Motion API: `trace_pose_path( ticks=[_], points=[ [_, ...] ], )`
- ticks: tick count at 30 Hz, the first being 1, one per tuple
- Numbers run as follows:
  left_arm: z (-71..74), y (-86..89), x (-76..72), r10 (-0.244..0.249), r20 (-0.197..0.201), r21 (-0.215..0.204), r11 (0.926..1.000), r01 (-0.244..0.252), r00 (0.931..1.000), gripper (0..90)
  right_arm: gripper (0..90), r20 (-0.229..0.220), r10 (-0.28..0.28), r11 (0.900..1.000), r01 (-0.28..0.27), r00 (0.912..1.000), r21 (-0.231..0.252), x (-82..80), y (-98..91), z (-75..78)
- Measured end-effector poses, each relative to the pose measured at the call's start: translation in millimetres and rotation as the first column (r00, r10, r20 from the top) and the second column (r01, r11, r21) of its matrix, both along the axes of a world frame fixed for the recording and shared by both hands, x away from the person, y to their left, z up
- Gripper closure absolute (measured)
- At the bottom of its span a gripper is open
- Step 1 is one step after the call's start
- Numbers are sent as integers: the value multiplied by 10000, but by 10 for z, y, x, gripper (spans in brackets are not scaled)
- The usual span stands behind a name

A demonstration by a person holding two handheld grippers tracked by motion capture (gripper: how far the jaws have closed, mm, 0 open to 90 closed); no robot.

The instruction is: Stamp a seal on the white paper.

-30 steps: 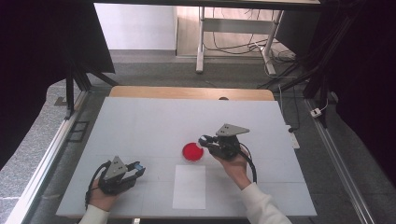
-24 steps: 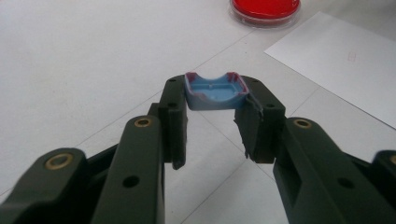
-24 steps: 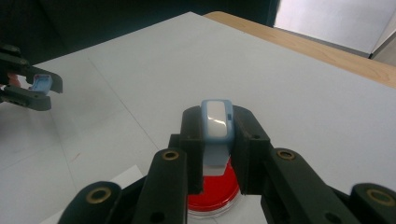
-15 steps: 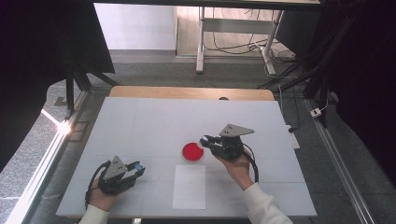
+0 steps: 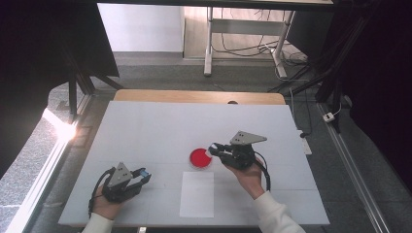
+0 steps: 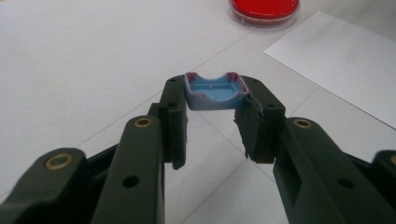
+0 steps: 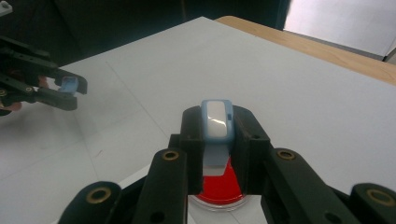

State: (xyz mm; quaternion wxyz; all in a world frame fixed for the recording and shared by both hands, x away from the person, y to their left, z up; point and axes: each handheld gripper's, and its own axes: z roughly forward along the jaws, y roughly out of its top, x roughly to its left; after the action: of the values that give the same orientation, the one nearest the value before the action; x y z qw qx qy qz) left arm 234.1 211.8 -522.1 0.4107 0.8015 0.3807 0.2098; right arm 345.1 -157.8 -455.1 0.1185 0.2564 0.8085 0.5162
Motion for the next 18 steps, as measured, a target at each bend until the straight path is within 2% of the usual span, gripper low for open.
trace_pose_path(
  ticks=[18],
  points=[
    [-7, -12, 10, -25, 3, 25, 10000, 25, 10000, 645, 750, 109, 429, 9989, -427, 9990, -166, -146, 8, 20]
  ],
)
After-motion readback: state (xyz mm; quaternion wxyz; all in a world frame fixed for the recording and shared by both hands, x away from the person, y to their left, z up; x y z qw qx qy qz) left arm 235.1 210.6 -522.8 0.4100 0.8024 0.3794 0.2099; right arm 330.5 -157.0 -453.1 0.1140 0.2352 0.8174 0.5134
